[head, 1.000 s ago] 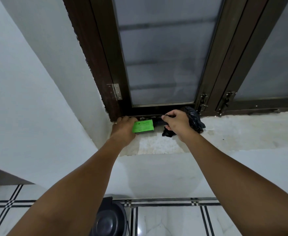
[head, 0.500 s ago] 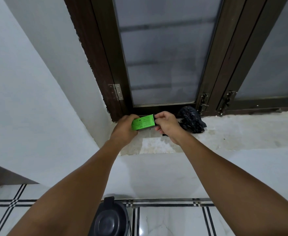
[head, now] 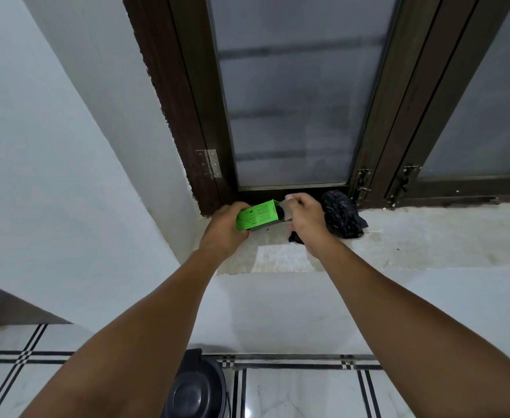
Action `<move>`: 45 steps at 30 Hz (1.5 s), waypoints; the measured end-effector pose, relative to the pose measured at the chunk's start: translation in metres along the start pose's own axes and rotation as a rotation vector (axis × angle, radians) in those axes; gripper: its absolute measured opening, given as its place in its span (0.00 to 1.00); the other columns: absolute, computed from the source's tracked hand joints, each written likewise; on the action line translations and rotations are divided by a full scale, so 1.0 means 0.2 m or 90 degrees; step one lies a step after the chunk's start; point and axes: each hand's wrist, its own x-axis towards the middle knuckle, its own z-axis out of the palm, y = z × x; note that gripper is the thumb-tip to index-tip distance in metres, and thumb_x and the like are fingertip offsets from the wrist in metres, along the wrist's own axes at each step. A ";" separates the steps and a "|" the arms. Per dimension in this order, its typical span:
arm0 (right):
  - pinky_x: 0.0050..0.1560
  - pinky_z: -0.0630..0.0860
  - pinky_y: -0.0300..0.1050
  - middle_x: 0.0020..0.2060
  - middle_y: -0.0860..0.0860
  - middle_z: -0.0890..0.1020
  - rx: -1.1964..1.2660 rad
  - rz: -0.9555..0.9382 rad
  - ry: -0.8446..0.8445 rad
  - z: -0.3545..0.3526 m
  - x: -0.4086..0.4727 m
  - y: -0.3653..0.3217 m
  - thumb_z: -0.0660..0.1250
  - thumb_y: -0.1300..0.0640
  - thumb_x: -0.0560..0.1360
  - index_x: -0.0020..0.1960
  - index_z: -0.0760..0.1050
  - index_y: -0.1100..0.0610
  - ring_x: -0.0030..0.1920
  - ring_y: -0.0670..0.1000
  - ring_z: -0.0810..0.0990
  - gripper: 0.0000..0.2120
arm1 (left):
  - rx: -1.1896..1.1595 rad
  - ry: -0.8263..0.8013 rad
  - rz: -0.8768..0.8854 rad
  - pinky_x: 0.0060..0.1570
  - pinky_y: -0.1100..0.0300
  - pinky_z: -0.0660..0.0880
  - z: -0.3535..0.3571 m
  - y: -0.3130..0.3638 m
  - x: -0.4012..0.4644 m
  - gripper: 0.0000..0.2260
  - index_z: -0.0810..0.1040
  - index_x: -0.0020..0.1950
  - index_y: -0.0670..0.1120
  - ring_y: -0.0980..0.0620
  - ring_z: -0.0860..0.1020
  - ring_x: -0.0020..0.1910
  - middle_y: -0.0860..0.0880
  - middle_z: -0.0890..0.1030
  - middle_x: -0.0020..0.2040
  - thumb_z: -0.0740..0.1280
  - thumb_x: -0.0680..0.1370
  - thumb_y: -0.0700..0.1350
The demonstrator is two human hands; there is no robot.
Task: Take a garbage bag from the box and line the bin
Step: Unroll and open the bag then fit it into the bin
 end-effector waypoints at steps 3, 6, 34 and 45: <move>0.55 0.82 0.59 0.45 0.49 0.83 0.011 -0.027 0.009 0.01 -0.01 0.00 0.71 0.50 0.78 0.50 0.79 0.52 0.47 0.49 0.82 0.06 | 0.008 0.007 0.000 0.54 0.61 0.69 0.01 0.01 0.01 0.25 0.76 0.68 0.52 0.48 0.76 0.60 0.46 0.78 0.61 0.76 0.73 0.39; 0.50 0.81 0.56 0.44 0.54 0.84 0.000 -0.035 0.025 0.00 -0.03 0.01 0.74 0.49 0.75 0.48 0.78 0.57 0.44 0.50 0.82 0.12 | 0.021 0.011 0.004 0.54 0.60 0.70 0.01 0.01 0.01 0.26 0.76 0.69 0.51 0.47 0.76 0.60 0.46 0.78 0.61 0.77 0.73 0.40; 0.33 0.70 0.42 0.41 0.54 0.81 0.073 0.188 -0.018 0.01 -0.02 0.07 0.60 0.46 0.83 0.51 0.80 0.59 0.34 0.49 0.74 0.18 | -0.016 0.102 -0.148 0.66 0.60 0.73 0.03 0.00 -0.01 0.17 0.77 0.67 0.48 0.46 0.74 0.67 0.47 0.69 0.73 0.72 0.79 0.48; 0.31 0.74 0.41 0.41 0.51 0.81 -0.080 0.046 0.027 -0.01 -0.05 0.04 0.63 0.52 0.81 0.47 0.80 0.55 0.41 0.51 0.79 0.10 | 0.043 0.139 -0.114 0.61 0.55 0.76 0.04 0.01 0.01 0.13 0.79 0.65 0.49 0.47 0.74 0.64 0.48 0.76 0.66 0.68 0.81 0.48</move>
